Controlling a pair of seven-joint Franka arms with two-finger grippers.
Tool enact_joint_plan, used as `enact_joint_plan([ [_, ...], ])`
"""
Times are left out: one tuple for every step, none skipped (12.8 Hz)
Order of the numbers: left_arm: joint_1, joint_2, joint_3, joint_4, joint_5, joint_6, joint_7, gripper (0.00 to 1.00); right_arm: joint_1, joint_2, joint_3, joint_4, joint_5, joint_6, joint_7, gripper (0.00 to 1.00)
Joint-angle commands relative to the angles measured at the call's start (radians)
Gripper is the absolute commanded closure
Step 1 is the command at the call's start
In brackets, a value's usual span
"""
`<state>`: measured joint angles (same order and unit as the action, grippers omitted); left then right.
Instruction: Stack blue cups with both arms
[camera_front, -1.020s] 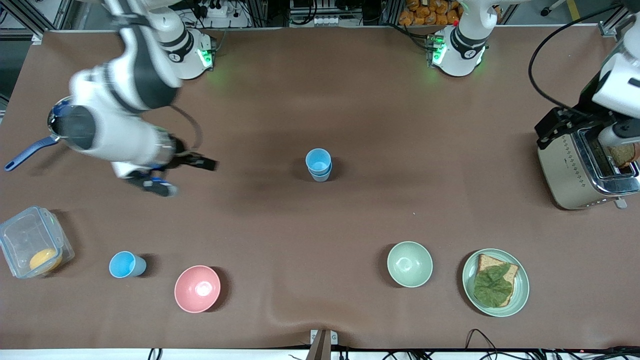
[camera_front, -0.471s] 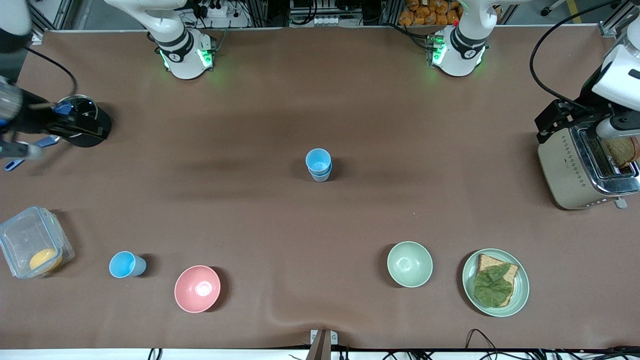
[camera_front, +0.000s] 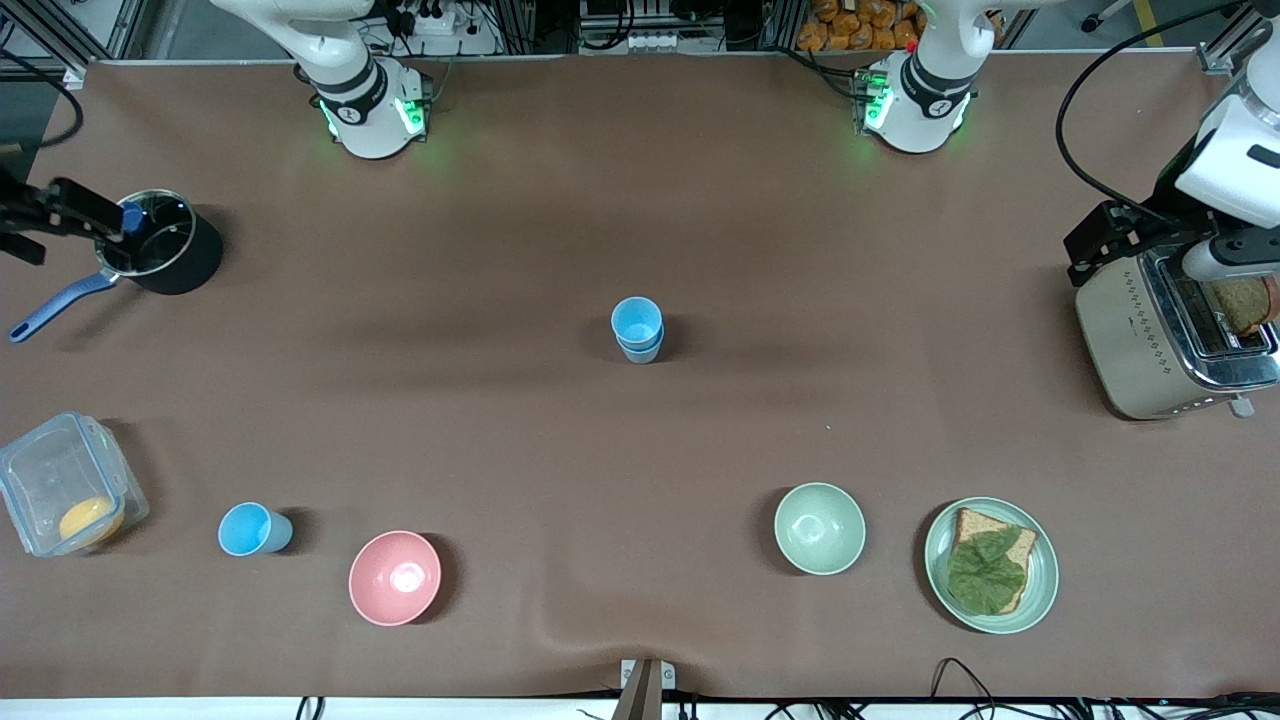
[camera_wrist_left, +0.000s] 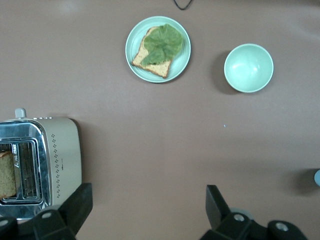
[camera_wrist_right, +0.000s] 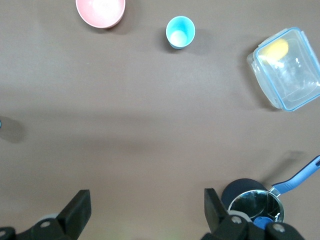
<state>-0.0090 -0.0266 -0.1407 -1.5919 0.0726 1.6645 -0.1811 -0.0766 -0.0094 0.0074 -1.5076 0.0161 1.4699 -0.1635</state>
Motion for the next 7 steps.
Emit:
enact_joint_plan([
  [-0.009, 0.014, 0.01, 0.017, -0.046, -0.035, 0.064, 0.0, -0.015, 0.011, 0.008, 0.009, -0.022, -0.013, -0.021, 0.0],
  [-0.009, 0.014, 0.012, 0.015, -0.048, -0.045, 0.064, 0.0, -0.018, 0.014, 0.006, 0.003, -0.022, -0.016, -0.021, 0.0],
  [-0.009, 0.014, 0.012, 0.015, -0.05, -0.054, 0.064, 0.0, -0.019, 0.014, 0.006, -0.02, -0.022, -0.017, -0.021, 0.0],
  [-0.009, 0.014, 0.012, 0.015, -0.051, -0.063, 0.064, 0.0, -0.019, 0.016, 0.006, -0.046, -0.022, -0.019, -0.021, 0.0],
  [-0.009, 0.014, 0.012, 0.015, -0.063, -0.071, 0.064, 0.0, -0.019, 0.017, 0.006, -0.065, -0.022, -0.017, -0.021, 0.0],
  [-0.008, 0.014, 0.012, 0.015, -0.074, -0.08, 0.064, 0.0, -0.02, 0.017, 0.006, -0.069, -0.018, -0.022, -0.022, 0.0],
  [-0.008, 0.014, 0.012, 0.015, -0.076, -0.083, 0.064, 0.0, -0.012, 0.016, 0.006, -0.069, -0.018, -0.037, -0.022, 0.0],
])
